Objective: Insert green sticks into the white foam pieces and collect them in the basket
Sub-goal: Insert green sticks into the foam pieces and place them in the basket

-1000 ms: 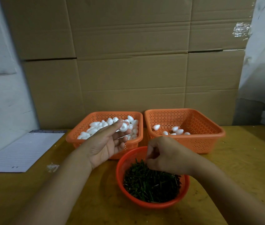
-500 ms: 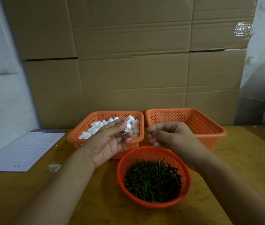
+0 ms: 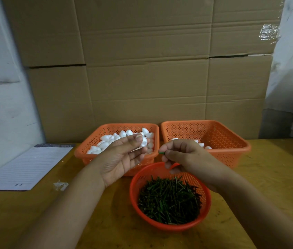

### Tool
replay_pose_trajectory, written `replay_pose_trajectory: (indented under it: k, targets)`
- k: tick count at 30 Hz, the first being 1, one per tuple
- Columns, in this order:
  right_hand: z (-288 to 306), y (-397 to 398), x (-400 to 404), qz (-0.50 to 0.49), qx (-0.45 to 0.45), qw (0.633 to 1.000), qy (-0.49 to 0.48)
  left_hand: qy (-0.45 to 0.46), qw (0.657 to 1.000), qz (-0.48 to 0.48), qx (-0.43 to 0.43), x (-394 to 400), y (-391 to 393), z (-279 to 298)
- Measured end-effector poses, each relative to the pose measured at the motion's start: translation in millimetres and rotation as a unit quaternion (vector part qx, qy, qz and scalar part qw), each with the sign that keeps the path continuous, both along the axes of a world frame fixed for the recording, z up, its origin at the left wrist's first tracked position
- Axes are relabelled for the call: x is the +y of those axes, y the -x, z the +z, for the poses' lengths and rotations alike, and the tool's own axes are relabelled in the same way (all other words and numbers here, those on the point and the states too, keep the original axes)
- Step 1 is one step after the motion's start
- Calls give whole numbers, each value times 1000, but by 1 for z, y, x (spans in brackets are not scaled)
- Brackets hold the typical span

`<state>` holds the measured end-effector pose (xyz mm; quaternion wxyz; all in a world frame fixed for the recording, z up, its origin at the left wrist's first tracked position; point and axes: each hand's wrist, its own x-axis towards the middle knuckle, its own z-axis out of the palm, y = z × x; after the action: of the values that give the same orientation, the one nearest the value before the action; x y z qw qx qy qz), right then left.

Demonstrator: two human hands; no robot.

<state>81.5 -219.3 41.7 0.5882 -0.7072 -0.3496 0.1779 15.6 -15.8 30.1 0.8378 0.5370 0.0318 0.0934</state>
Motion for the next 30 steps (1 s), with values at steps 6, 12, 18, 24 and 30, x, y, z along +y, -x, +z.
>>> replay_pose_trajectory:
  k: [6,12,18,24,30]
  targets:
    - [-2,0,0,20,0,999,31,-3,1000,-9,-20,0,1,0]
    - [-6,-5,1,20,-54,995,77,-32,996,-14,-80,-8,4,5]
    - [-14,-8,5,26,-240,944,223,-36,992,-23,-123,-17,7,8]
    - [-16,-10,4,34,-269,929,251,-43,990,-13,-132,-18,9,13]
    - [-17,-10,4,37,-288,922,255,-21,988,-24,-154,-17,7,11]
